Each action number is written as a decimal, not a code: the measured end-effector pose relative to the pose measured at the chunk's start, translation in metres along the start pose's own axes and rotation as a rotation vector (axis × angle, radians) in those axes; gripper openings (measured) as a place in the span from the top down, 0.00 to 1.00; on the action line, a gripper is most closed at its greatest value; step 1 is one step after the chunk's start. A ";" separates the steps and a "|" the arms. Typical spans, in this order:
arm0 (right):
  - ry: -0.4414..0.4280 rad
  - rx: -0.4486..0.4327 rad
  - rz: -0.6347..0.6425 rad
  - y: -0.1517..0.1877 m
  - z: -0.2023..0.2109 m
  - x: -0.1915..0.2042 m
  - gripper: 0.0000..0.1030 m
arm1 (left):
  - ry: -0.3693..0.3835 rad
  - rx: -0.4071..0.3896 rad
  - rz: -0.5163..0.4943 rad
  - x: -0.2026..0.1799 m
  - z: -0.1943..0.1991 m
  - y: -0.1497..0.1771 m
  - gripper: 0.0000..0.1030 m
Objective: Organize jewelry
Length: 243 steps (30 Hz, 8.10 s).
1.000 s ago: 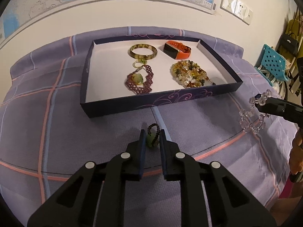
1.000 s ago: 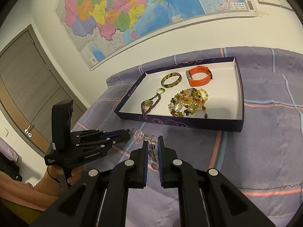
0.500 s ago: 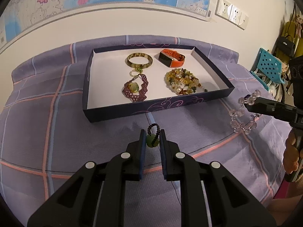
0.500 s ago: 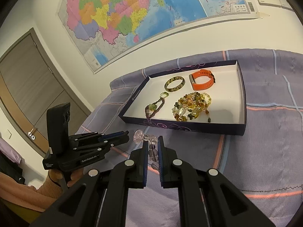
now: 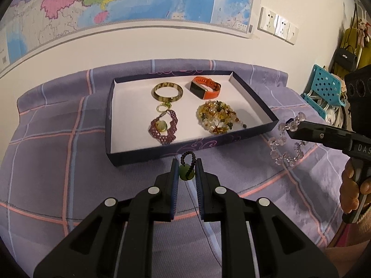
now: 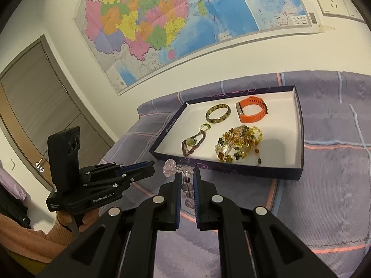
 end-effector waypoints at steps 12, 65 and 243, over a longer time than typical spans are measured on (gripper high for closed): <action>-0.002 -0.018 0.010 -0.012 -0.004 0.002 0.92 | -0.001 -0.026 -0.003 0.000 0.000 -0.013 0.86; 0.028 -0.057 -0.002 -0.052 -0.021 -0.018 0.92 | -0.022 -0.039 0.015 0.012 -0.027 -0.047 0.86; 0.406 -0.045 0.123 0.035 -0.015 0.009 0.06 | -0.320 -0.071 0.059 0.009 0.017 0.010 0.05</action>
Point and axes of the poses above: each gripper's, at about its wrist camera, not at the fingertips, and z roughly against the way its jaws point, x to its left, y to its underside, the point moved 6 cm from there along -z, roughly the way its jaws point, and after that the axes turned 7 degrees about -x, right-handed, at the moved point
